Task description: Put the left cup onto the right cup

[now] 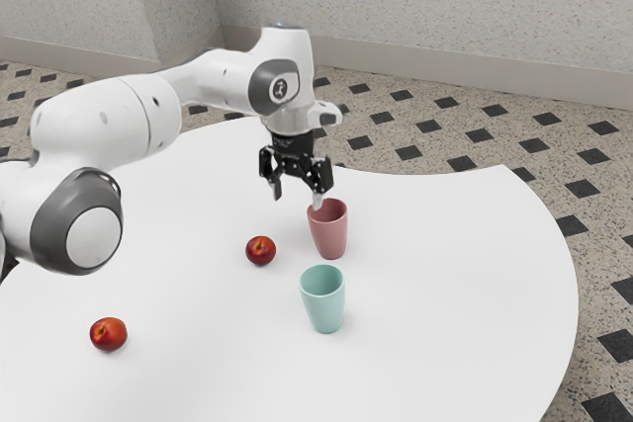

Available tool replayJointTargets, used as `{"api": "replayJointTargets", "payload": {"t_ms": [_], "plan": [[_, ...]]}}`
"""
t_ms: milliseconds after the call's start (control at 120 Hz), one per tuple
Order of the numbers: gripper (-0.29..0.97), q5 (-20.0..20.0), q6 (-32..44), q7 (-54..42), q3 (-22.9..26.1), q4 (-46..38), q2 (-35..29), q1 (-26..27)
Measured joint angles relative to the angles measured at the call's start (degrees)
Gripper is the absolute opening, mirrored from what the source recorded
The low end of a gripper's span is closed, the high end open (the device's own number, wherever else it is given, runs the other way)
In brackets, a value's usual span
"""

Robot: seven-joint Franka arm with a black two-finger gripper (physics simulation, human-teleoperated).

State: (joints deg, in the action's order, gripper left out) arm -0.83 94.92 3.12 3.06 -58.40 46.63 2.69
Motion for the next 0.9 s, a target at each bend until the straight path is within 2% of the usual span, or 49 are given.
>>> {"api": "replayJointTargets", "payload": {"t_ms": [633, 700, 817, 900], "plan": [[0.68, 0.4, 10.7, 2.6, -0.2, -3.3, 2.3, 0.5], [0.59, 0.4, 11.1, 2.7, -0.2, -3.4, 2.4, 0.6], [0.29, 0.5, 11.6, 3.0, -0.2, -3.4, 2.5, 0.6], [0.14, 0.4, 11.8, 3.2, -0.2, -3.4, 2.4, 0.6]]}}
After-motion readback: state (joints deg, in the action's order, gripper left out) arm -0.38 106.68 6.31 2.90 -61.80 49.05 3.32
